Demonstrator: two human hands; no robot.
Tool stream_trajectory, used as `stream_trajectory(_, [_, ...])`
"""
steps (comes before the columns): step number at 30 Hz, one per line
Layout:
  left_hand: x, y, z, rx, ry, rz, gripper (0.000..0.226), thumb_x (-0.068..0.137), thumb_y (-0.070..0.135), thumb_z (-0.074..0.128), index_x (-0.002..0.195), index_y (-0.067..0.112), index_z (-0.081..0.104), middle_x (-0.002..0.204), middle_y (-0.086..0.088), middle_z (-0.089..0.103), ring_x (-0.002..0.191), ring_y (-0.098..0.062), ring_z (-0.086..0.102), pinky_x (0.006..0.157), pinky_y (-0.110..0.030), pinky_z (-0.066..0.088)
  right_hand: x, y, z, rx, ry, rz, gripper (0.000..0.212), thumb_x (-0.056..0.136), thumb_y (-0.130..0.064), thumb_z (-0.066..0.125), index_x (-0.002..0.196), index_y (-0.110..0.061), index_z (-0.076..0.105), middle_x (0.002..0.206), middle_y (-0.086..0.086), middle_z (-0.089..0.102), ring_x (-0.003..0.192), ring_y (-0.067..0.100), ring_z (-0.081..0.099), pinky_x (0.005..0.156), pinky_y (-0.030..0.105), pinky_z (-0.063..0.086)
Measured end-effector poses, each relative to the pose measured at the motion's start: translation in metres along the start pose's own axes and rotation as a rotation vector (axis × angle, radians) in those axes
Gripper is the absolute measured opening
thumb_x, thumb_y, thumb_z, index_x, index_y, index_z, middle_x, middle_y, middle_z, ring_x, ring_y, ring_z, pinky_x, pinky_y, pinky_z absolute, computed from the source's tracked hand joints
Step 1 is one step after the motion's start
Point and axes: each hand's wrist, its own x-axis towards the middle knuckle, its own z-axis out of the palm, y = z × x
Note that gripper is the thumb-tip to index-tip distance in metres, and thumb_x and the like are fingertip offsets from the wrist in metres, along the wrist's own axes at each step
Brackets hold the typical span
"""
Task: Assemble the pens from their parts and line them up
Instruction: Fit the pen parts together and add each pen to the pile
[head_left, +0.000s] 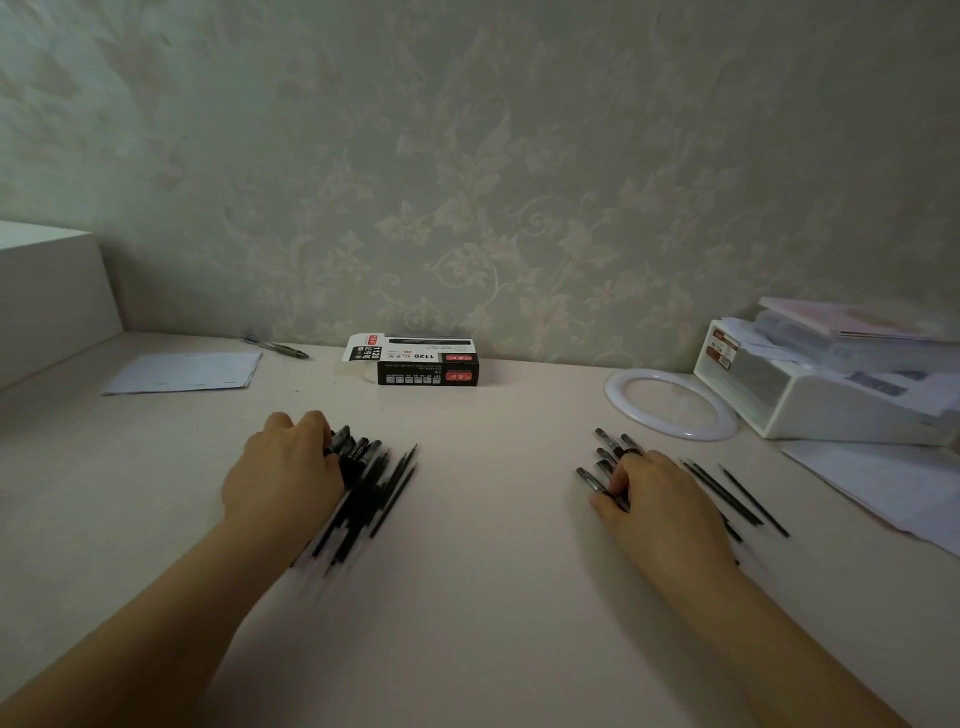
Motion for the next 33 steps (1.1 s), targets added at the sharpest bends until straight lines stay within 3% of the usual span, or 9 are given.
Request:
stream_trajectory(5, [-0.003, 0.009, -0.001, -0.003, 0.077, 0.046, 0.024, 0.094, 0.025, 0.049, 0.116, 0.015, 0.054, 0.107, -0.009, 0.046, 0.095, -0.026, 0.048, 0.072, -0.037, 0.047, 0.0, -0.004, -0.002, -0.109, -0.039, -0.036, 0.019, 0.095, -0.039, 0.053, 0.095, -0.021, 0.06, 0.104, -0.003, 0.06, 0.097, 0.018, 0.057, 0.077, 0.03, 0.043])
stream_trajectory(9, [-0.016, 0.028, 0.002, -0.204, 0.145, 0.263, 0.019, 0.091, 0.024, 0.057, 0.109, 0.02, 0.062, 0.101, 0.0, 0.052, 0.087, -0.018, 0.054, 0.072, -0.03, 0.045, 0.001, -0.01, -0.003, -0.132, -0.082, -0.073, 0.021, 0.098, -0.034, 0.048, 0.096, -0.017, 0.06, 0.104, -0.001, 0.06, 0.097, 0.02, 0.058, 0.079, 0.032, 0.044])
stream_trajectory(12, [-0.034, 0.05, 0.006, -0.374, 0.131, 0.442, 0.011, 0.088, 0.028, 0.063, 0.099, 0.025, 0.064, 0.087, 0.01, 0.051, 0.07, -0.004, 0.051, 0.063, -0.017, 0.039, -0.001, -0.019, -0.005, 0.244, -0.058, -0.065, 0.019, 0.096, -0.033, 0.056, 0.088, -0.016, 0.06, 0.089, -0.004, 0.061, 0.083, 0.014, 0.059, 0.071, 0.03, 0.048])
stream_trajectory(15, [-0.052, 0.069, 0.014, -0.54, 0.025, 0.52, 0.017, 0.088, 0.041, 0.055, 0.097, 0.029, 0.063, 0.083, 0.017, 0.054, 0.074, 0.0, 0.055, 0.062, -0.007, 0.04, -0.005, -0.034, 0.0, 0.671, -0.168, 0.081, 0.02, 0.095, -0.035, 0.059, 0.085, -0.017, 0.062, 0.073, -0.008, 0.065, 0.065, 0.005, 0.059, 0.06, 0.019, 0.044])
stream_trajectory(19, [-0.066, 0.081, 0.025, -0.62, -0.095, 0.575, 0.031, 0.088, 0.054, 0.046, 0.098, 0.028, 0.061, 0.085, 0.014, 0.061, 0.077, -0.002, 0.058, 0.064, -0.016, 0.047, -0.009, -0.045, 0.008, 1.049, -0.4, 0.2, 0.028, 0.1, -0.028, 0.053, 0.093, -0.002, 0.061, 0.055, -0.004, 0.061, 0.045, 0.008, 0.052, 0.045, 0.019, 0.041])
stream_trajectory(23, [-0.061, 0.079, 0.029, -0.484, -0.078, 0.643, 0.011, 0.096, 0.033, 0.049, 0.101, 0.026, 0.055, 0.09, 0.012, 0.062, 0.079, -0.007, 0.055, 0.071, -0.033, 0.047, -0.011, -0.046, 0.013, 1.243, -0.451, 0.18, 0.018, 0.098, -0.017, 0.054, 0.091, -0.002, 0.062, 0.067, 0.008, 0.068, 0.058, 0.017, 0.059, 0.053, 0.024, 0.048])
stream_trajectory(26, [-0.059, 0.075, 0.028, -0.402, -0.058, 0.67, 0.008, 0.098, 0.031, 0.043, 0.101, 0.026, 0.049, 0.093, 0.011, 0.056, 0.077, -0.012, 0.053, 0.069, -0.036, 0.046, -0.009, -0.044, 0.014, 1.27, -0.416, 0.137, 0.02, 0.096, -0.023, 0.058, 0.093, -0.005, 0.066, 0.076, 0.008, 0.071, 0.061, 0.015, 0.06, 0.057, 0.024, 0.049])
stream_trajectory(29, [-0.061, 0.073, 0.028, -0.401, -0.121, 0.667, 0.005, 0.098, 0.03, 0.04, 0.094, 0.026, 0.041, 0.084, 0.009, 0.049, 0.071, -0.015, 0.05, 0.065, -0.04, 0.045, -0.008, -0.041, 0.014, 1.238, -0.343, 0.114, 0.019, 0.094, -0.026, 0.062, 0.089, -0.008, 0.068, 0.072, 0.005, 0.069, 0.06, 0.011, 0.058, 0.057, 0.018, 0.048])
stream_trajectory(33, [-0.059, 0.073, 0.029, -0.329, -0.113, 0.666, 0.018, 0.098, 0.045, 0.032, 0.09, 0.031, 0.04, 0.071, 0.012, 0.045, 0.067, -0.011, 0.046, 0.054, -0.032, 0.037, -0.01, -0.042, 0.012, 1.237, -0.37, 0.072, 0.018, 0.092, -0.022, 0.065, 0.087, -0.004, 0.068, 0.068, 0.006, 0.068, 0.055, 0.01, 0.055, 0.053, 0.018, 0.046])
